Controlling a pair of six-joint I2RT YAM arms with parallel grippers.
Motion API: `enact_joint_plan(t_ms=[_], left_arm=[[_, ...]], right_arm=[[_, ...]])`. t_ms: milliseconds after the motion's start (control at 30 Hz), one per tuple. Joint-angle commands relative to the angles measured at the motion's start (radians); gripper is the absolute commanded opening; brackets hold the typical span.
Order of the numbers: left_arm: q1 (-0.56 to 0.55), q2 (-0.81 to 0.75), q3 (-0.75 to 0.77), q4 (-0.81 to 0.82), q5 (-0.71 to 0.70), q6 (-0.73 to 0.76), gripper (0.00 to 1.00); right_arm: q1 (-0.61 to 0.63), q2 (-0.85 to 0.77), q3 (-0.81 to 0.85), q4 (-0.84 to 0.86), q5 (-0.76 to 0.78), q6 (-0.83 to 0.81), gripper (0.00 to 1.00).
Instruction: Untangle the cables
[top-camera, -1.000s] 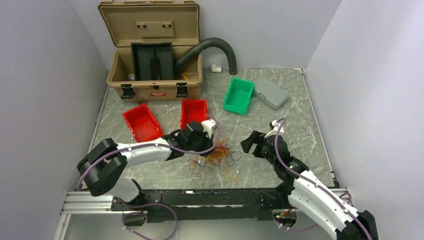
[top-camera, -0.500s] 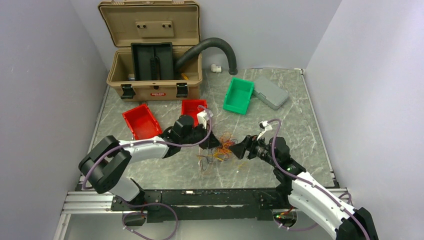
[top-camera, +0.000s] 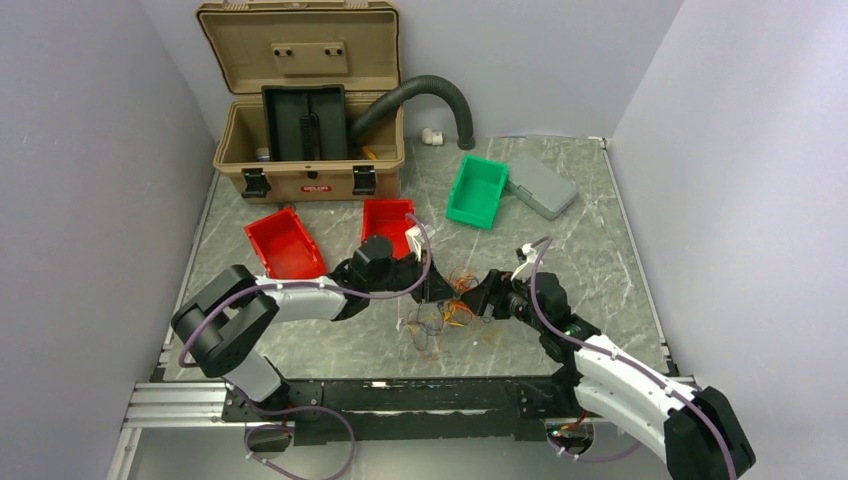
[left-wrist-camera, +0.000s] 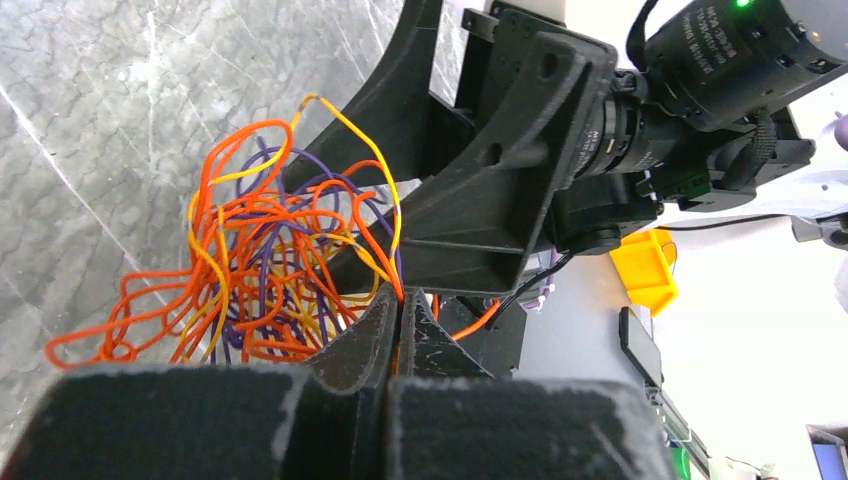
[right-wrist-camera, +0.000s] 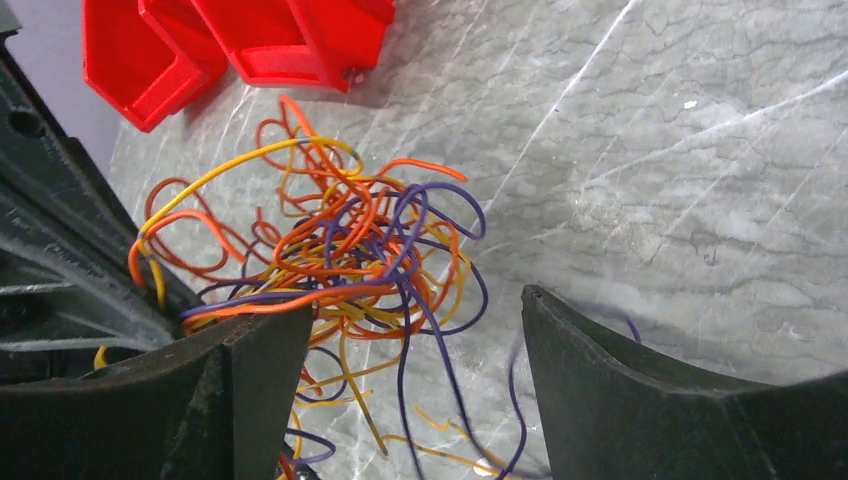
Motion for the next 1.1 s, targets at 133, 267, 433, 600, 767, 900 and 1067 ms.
enact_joint_plan(t_ms=[133, 267, 433, 600, 767, 900, 1067], left_arm=[[-0.055, 0.006, 0.073, 0.183, 0.049, -0.084, 0.0], [-0.07, 0.031, 0.104, 0.325, 0.115, -0.233, 0.0], [-0.072, -0.036, 0.129, 0.247, 0.132, -0.211, 0.0], [-0.06, -0.174, 0.181, -0.027, 0.096, -0.063, 0.0], [-0.022, -0.304, 0.26, -0.429, -0.062, 0.117, 0.0], [0.026, -0.406, 0.262, -0.677, -0.277, 0.2, 0.0], [0.112, -0.522, 0.201, -0.869, -0.485, 0.232, 0.0]], right_arm=[[0.005, 0.094, 0.012, 0.143, 0.126, 0.06, 0.74], [0.005, 0.111, 0.012, 0.126, 0.248, 0.118, 0.63], [0.005, 0.001, -0.043, 0.105, 0.362, 0.168, 0.48], [0.003, -0.069, -0.011, -0.177, 0.531, 0.229, 0.4], [0.002, -0.176, 0.03, -0.498, 0.771, 0.431, 0.18], [0.002, -0.275, 0.064, -0.627, 0.87, 0.466, 0.15], [0.0, -0.295, 0.129, -0.713, 0.946, 0.436, 0.12]])
